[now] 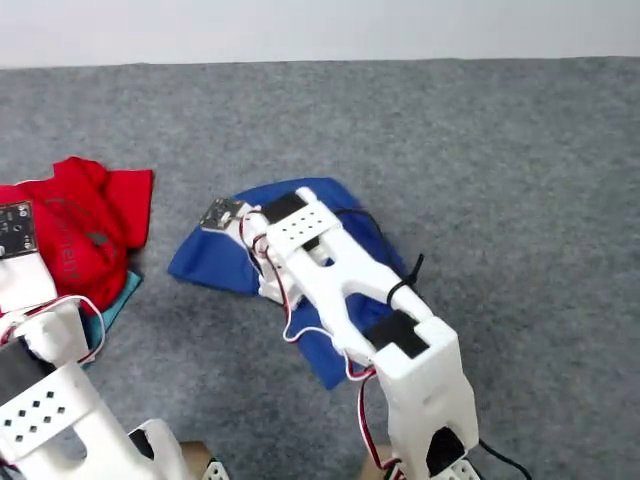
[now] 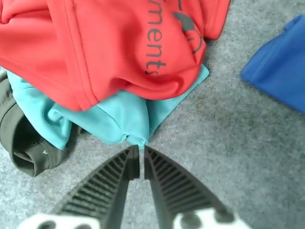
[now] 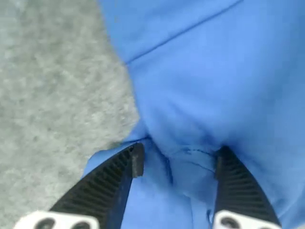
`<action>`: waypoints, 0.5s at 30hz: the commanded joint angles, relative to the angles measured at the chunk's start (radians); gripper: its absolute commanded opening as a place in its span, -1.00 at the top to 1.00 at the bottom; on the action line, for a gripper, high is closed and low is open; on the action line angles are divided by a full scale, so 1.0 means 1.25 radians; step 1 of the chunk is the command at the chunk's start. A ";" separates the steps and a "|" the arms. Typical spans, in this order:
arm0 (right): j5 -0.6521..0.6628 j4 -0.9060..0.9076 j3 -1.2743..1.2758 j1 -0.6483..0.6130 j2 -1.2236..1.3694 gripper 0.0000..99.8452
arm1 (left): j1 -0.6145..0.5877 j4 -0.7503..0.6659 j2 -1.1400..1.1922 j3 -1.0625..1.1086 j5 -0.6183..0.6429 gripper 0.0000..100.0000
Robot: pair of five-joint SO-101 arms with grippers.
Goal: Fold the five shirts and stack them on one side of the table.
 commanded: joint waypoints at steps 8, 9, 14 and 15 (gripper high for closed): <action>0.010 0.013 -0.172 0.056 0.028 0.49 | -0.001 -0.012 -0.016 -0.003 0.004 0.95; 0.010 0.021 -0.174 0.055 0.029 0.49 | -0.001 -0.014 -0.016 -0.003 0.004 0.95; 0.010 0.045 -0.172 0.062 0.035 0.49 | 0.000 -0.015 -0.016 -0.003 0.004 0.95; 0.010 0.052 -0.176 0.064 0.042 0.49 | 0.000 -0.015 -0.016 -0.003 0.004 0.95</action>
